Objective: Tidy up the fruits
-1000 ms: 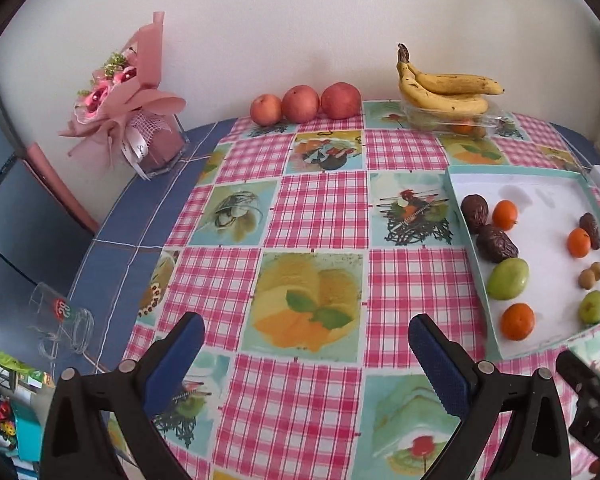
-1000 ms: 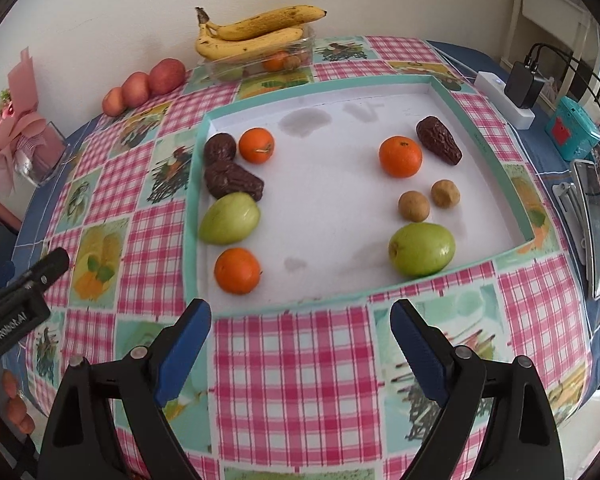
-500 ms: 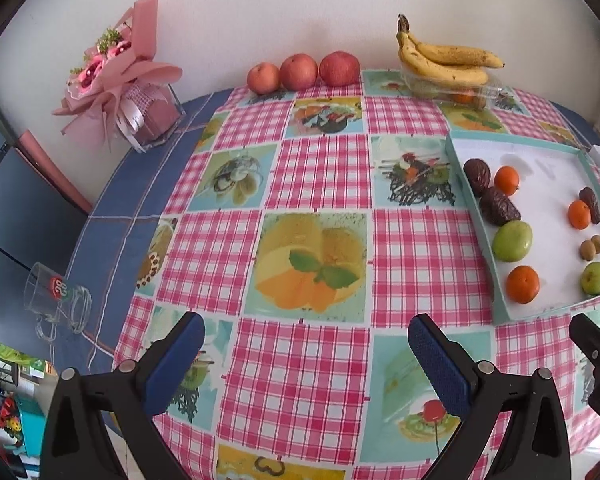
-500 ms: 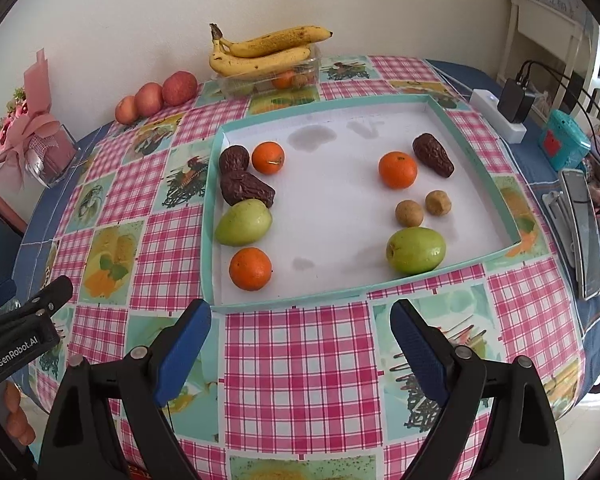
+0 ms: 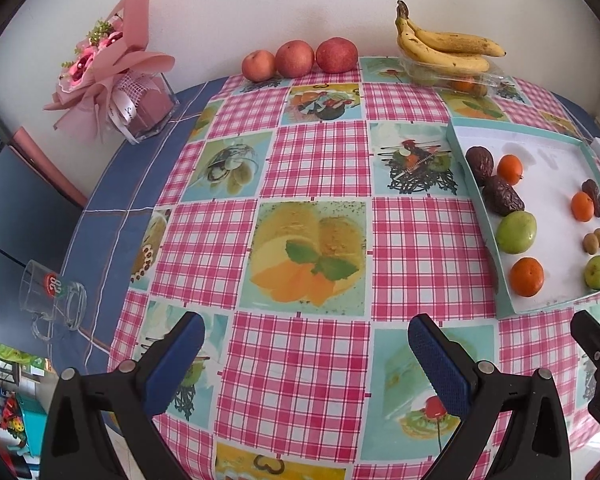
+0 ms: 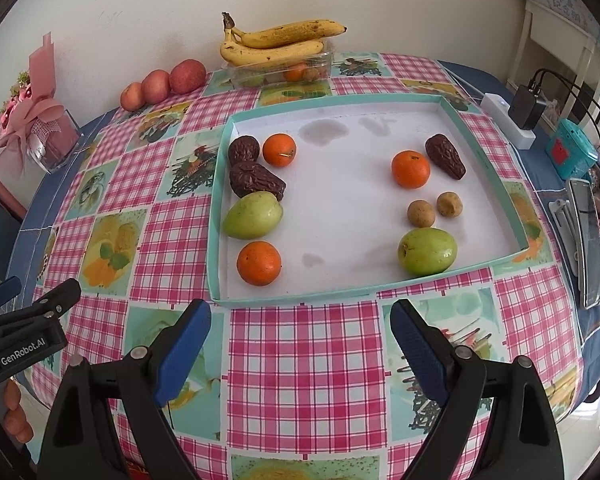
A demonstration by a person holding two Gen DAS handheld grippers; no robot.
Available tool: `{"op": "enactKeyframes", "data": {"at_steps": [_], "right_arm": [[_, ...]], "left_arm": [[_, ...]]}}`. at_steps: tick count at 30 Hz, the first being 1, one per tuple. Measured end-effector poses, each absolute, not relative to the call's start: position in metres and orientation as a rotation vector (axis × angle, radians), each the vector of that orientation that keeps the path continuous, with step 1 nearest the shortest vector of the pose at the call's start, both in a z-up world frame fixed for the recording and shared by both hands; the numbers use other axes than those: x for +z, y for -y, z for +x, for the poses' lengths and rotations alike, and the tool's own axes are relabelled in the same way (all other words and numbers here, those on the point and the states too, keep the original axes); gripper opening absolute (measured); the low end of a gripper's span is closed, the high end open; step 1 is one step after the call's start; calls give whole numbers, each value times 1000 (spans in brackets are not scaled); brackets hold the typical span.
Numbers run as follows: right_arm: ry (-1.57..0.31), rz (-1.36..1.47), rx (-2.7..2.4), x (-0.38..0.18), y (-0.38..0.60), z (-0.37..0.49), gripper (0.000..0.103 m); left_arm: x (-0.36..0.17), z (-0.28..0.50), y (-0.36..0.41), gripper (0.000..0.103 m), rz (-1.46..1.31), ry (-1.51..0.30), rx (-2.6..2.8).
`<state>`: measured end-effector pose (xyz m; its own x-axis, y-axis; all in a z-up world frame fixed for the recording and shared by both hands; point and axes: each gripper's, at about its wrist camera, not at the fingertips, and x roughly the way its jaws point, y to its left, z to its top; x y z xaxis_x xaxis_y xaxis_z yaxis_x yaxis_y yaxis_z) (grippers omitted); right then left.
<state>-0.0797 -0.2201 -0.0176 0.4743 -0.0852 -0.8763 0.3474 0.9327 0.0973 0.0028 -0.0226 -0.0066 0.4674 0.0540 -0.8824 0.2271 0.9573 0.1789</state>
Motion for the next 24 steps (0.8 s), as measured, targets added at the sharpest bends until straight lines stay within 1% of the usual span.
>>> {"op": "enactKeyframes", "data": {"at_steps": [24], "right_arm": [[-1048, 266, -256, -18, 216, -76, 92]], "left_arm": [[-6, 4, 18, 103, 273, -1090, -99]]}}
